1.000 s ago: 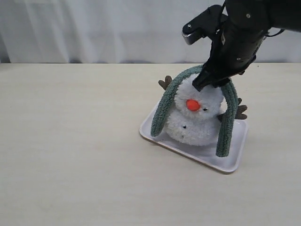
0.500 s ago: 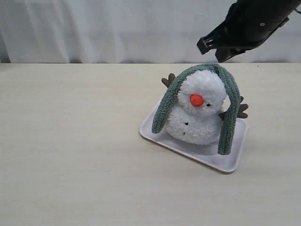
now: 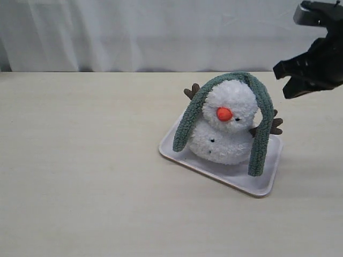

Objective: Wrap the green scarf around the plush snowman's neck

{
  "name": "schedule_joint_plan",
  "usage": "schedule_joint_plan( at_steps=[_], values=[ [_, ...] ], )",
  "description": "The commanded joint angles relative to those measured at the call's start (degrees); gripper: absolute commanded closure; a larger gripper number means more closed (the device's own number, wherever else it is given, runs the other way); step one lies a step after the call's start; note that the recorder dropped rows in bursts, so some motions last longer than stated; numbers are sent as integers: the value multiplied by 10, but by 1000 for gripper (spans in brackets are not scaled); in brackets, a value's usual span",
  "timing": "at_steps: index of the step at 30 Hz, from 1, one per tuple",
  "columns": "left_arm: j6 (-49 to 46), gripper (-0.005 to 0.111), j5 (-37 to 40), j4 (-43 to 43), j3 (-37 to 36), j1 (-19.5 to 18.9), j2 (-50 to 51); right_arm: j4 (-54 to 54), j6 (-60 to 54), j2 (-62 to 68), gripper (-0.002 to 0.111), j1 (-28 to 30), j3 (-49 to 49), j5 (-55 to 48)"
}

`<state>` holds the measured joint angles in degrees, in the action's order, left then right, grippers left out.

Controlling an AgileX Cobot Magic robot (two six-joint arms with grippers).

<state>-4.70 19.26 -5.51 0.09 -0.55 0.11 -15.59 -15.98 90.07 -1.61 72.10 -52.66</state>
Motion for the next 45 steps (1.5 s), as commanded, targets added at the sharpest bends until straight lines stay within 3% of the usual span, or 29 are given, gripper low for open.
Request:
schedule_joint_plan(
  at_steps=[1, 8, 21, 45],
  values=[
    [0, 107, -8, 1, -1, 0, -1, -7, -15, 3, 104, 3, -51, 87],
    [0, 107, -8, 1, -1, 0, -1, -23, -12, 33, 104, 2, -70, 169],
    [0, 107, -8, 0, -1, 0, -1, -200, -154, 50, 104, 2, -70, 141],
    [0, 107, -8, 0, -1, 0, -1, -153, -149, 70, 104, 2, -43, 78]
  ],
)
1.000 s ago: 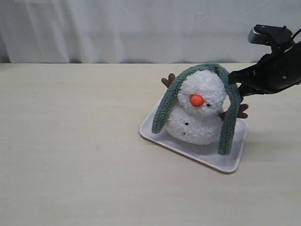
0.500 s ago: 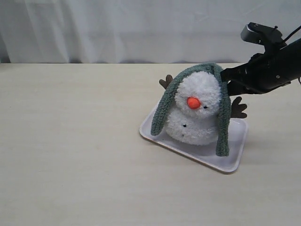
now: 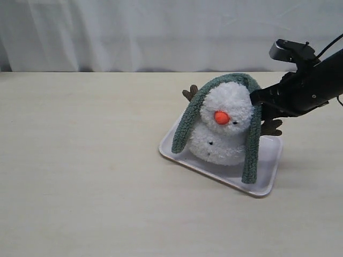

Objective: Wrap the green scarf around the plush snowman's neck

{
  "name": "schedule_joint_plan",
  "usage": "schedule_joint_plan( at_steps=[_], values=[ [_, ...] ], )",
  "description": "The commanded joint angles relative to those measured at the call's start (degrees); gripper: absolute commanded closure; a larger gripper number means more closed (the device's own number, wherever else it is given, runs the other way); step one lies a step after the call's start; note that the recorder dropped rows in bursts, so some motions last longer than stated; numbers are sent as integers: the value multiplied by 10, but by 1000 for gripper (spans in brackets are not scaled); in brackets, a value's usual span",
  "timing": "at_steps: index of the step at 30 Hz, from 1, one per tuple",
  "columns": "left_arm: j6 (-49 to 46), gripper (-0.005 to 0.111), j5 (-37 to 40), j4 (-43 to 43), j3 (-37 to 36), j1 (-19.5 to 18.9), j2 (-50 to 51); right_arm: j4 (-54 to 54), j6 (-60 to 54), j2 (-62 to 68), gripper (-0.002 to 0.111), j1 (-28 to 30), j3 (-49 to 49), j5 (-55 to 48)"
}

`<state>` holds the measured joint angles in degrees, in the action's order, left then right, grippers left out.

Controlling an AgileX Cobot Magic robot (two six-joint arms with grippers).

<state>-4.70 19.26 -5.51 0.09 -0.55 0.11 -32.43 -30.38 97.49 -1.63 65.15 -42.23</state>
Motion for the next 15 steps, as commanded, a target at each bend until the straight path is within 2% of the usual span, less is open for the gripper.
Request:
schedule_joint_plan(
  at_steps=[1, 8, 12, 15],
  values=[
    [0, 107, -8, 2, -1, 0, -1, 24, -5, -7, 104, 2, 35, -36],
    [0, 107, -8, 2, -1, 0, -1, 111, 62, -37, 104, 2, 101, -101],
    [0, 107, -8, 2, -1, 0, -1, 104, 71, -43, 104, 2, 140, -150],
    [0, 107, -8, 2, -1, 0, -1, 69, 67, -43, 104, 2, 152, -137]
  ],
)
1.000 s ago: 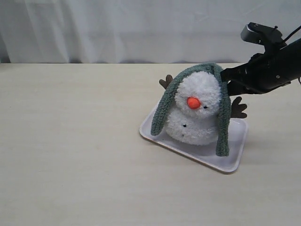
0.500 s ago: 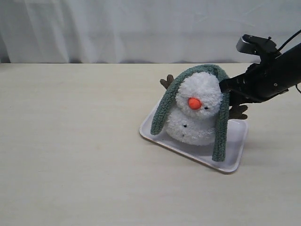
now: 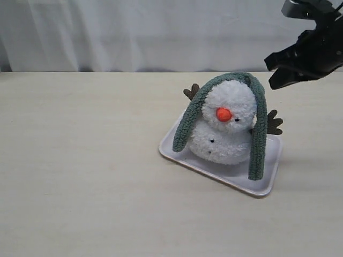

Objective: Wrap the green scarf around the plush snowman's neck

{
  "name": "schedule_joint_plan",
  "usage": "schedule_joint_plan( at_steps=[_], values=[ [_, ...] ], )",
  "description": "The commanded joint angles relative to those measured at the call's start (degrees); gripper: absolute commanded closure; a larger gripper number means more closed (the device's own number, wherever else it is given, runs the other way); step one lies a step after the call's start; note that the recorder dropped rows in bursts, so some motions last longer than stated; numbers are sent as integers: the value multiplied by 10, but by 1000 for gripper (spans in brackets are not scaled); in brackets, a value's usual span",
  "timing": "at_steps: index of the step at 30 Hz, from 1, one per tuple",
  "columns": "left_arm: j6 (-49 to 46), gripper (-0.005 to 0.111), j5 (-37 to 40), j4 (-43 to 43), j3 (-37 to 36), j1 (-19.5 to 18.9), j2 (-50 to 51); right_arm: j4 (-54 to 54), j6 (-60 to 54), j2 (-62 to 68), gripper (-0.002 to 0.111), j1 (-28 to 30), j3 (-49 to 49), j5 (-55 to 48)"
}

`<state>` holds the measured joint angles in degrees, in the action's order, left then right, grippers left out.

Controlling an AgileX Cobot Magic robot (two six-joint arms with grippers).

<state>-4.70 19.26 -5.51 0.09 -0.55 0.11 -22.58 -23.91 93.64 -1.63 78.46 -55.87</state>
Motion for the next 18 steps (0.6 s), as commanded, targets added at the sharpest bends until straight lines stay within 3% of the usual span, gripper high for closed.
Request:
schedule_joint_plan(
  at_steps=[1, 7, 18],
  values=[
    [0, 107, -8, 2, -1, 0, -1, -37, -7, -5, 104, 2, 20, 12],
    [0, 107, -8, 2, -1, 0, -1, -37, -20, 16, 104, 2, 20, 72],
    [0, 107, -8, 2, -1, 0, -1, -37, -22, 89, 104, 2, 31, 76]
  ],
)
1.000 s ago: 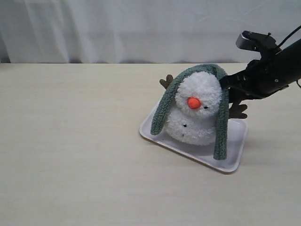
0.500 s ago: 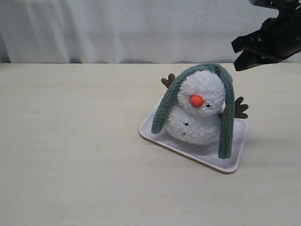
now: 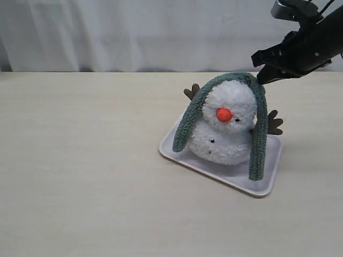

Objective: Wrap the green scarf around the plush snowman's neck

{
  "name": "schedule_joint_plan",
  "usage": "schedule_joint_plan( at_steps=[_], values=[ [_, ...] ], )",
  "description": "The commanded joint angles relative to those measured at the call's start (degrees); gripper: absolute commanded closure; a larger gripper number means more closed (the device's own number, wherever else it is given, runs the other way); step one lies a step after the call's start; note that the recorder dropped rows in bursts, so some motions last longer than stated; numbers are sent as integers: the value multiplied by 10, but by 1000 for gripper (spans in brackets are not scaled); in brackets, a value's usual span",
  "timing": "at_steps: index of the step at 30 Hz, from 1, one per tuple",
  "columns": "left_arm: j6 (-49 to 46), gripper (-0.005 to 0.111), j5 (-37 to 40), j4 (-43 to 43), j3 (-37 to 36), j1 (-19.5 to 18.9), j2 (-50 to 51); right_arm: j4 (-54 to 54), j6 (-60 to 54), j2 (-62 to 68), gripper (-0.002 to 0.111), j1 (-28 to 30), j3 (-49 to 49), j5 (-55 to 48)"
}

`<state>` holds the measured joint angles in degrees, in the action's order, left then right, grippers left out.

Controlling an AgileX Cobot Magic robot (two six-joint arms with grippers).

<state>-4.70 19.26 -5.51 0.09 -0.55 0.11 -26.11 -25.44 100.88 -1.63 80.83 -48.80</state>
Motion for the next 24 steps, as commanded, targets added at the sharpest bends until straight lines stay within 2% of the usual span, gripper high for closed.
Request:
schedule_joint_plan(
  at_steps=[1, 19, 24],
  values=[
    [0, 107, -8, 1, -1, 0, -1, -2, -7, 22, 104, 2, 7, 6],
    [0, 107, -8, 1, -1, 0, -1, 0, -24, 63, 104, 2, -5, -23],
    [0, 107, -8, 1, -1, 0, -1, 0, -24, 55, 104, 2, 37, -78]
  ],
)
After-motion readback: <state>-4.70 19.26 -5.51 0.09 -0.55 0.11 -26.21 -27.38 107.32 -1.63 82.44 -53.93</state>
